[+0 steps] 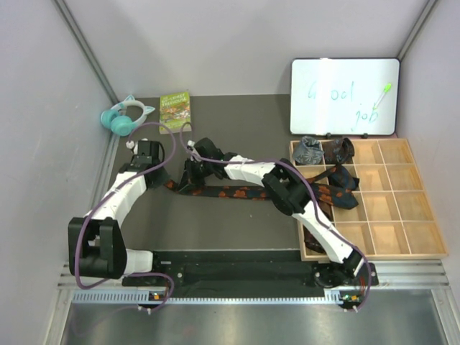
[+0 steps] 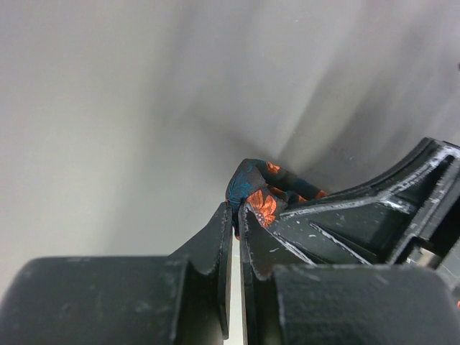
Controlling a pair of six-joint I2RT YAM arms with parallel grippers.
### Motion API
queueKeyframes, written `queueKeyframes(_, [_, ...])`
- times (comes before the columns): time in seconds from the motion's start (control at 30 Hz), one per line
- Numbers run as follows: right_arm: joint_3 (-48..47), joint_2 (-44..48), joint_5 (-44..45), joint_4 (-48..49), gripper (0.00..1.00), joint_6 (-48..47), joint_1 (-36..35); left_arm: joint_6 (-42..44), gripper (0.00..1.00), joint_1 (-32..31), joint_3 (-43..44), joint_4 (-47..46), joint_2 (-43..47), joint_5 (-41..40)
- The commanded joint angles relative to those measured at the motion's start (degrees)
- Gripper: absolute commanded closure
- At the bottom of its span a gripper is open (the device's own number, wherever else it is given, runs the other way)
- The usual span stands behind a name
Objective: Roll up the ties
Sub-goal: Roll the tie at the center of the board.
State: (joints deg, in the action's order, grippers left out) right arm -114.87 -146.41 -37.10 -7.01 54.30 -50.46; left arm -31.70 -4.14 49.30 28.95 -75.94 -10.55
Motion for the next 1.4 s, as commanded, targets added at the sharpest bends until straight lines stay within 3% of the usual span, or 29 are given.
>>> queueKeyframes(0.0, [-3.7,-1.1,0.4,1.3,0.94,0.6,0.5,-0.7,1.00,-0.8,2.6,1.0,0.0,-1.5])
queueKeyframes(0.53, [-4.9,-2.4,-0.1,2.5,0.93,2.6,1.7,-4.7,1.00,-7.3,2.2,-0.3,-1.3,0.0])
queueKeyframes(0.9, [11.6,9.9,-3.5,5.4,0.73,0.2,3.2,-4.7,1.00,-10.8,2.2,-1.8,-4.2,-1.9])
queueKeyframes(1.13, [17.1,18.3,-4.7,-0.6,0.59,-4.3,6.9,-2.9,1.00,-12.6,3.1,-1.8,-5.8,-4.3])
queueKeyframes(1.37, [24.4,25.9,-2.7,-5.6,0.56,-7.5,12.0,-2.1,0.95,-15.5,5.1,-2.3,-8.6,-4.2])
